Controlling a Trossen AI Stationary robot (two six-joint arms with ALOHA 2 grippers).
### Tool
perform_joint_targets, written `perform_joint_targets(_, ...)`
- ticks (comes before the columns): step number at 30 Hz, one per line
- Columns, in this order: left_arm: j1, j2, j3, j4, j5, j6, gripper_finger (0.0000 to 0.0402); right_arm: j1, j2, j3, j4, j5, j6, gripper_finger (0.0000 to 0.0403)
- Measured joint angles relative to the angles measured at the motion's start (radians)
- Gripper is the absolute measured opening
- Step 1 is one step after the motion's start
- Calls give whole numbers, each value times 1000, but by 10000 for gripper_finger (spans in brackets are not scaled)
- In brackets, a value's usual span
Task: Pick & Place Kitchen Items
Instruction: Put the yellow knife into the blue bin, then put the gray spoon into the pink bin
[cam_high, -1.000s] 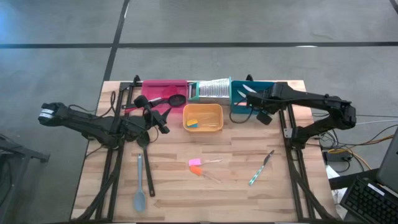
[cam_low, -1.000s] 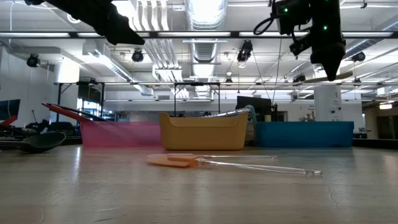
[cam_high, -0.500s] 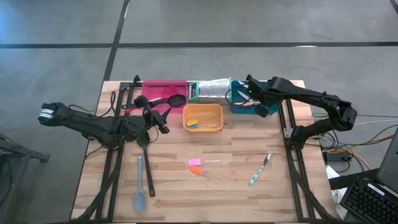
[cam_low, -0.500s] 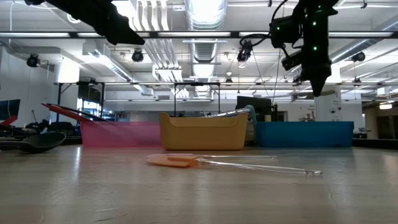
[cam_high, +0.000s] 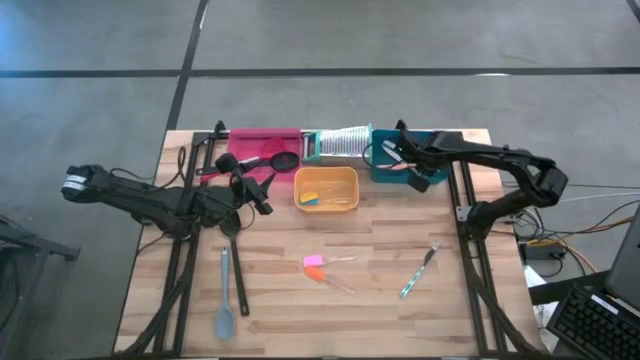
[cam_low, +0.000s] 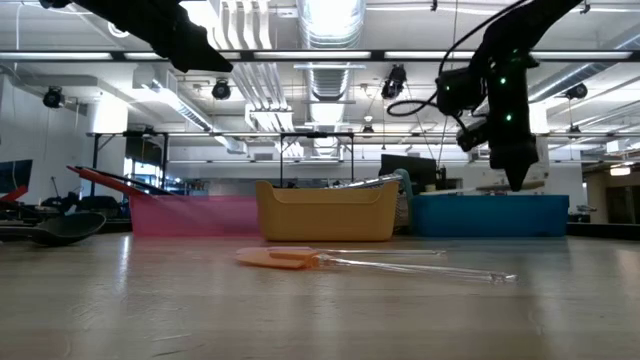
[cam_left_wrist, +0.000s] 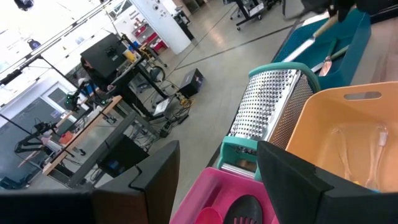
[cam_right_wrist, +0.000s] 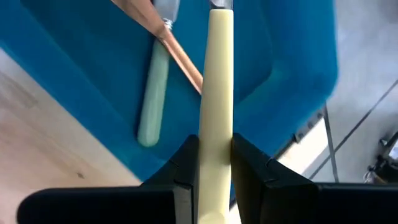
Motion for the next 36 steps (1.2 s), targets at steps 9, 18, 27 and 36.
perform_joint_targets(9, 0, 0, 0, 0, 0, 0, 218, -11, 162, -3, 72, -1, -47, 50)
perform_joint_targets(18, 0, 0, 0, 0, 0, 0, 218, -28, 305, 59, 76, -52, -77, 50)
perform_joint_targets(27, 0, 0, 0, 0, 0, 0, 218, -39, 321, 92, 65, -54, -20, 103)
perform_joint_targets(36, 0, 0, 0, 0, 0, 0, 218, -31, 276, 94, 8, -53, 7, 202)
